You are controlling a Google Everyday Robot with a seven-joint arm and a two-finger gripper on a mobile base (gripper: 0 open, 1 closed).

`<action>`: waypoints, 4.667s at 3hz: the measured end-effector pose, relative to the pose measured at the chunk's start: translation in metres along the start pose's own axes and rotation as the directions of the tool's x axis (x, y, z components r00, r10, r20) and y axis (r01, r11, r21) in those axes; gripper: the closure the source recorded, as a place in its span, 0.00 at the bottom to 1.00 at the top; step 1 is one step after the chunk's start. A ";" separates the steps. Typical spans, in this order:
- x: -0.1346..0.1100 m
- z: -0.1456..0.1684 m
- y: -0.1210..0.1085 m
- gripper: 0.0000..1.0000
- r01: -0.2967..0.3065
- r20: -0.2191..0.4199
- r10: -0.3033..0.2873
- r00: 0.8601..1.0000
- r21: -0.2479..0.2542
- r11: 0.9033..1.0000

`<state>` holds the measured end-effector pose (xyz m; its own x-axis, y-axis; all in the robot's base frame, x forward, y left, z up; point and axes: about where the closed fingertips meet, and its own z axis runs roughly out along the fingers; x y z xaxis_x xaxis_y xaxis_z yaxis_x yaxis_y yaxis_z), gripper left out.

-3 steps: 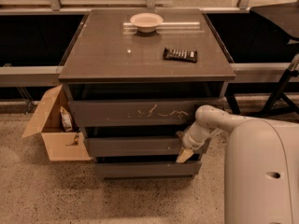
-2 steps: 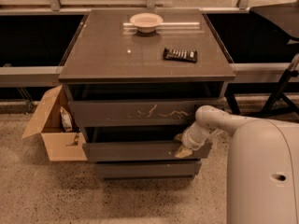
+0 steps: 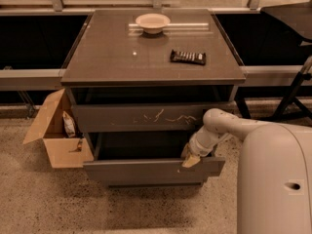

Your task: Open middle drawer

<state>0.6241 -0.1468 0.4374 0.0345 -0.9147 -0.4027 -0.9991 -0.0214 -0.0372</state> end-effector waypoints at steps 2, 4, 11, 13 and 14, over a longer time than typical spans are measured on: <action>0.000 0.000 0.000 0.50 0.000 0.000 0.000 1.000 0.000 1.000; 0.000 0.000 0.000 0.04 0.000 0.000 0.000 1.000 0.000 1.000; -0.046 -0.003 0.105 0.96 0.132 0.149 -0.093 0.984 -0.280 0.951; -0.046 -0.003 0.108 0.21 0.131 0.151 -0.091 0.984 -0.281 0.951; -0.045 -0.007 0.108 0.01 0.142 0.162 -0.099 0.982 -0.275 0.951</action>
Offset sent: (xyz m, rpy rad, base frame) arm 0.0000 0.0000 0.0000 0.0000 0.0000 0.0000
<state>0.5142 -0.1110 0.4583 0.1373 -0.8304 -0.5400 -0.9521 -0.2611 0.1593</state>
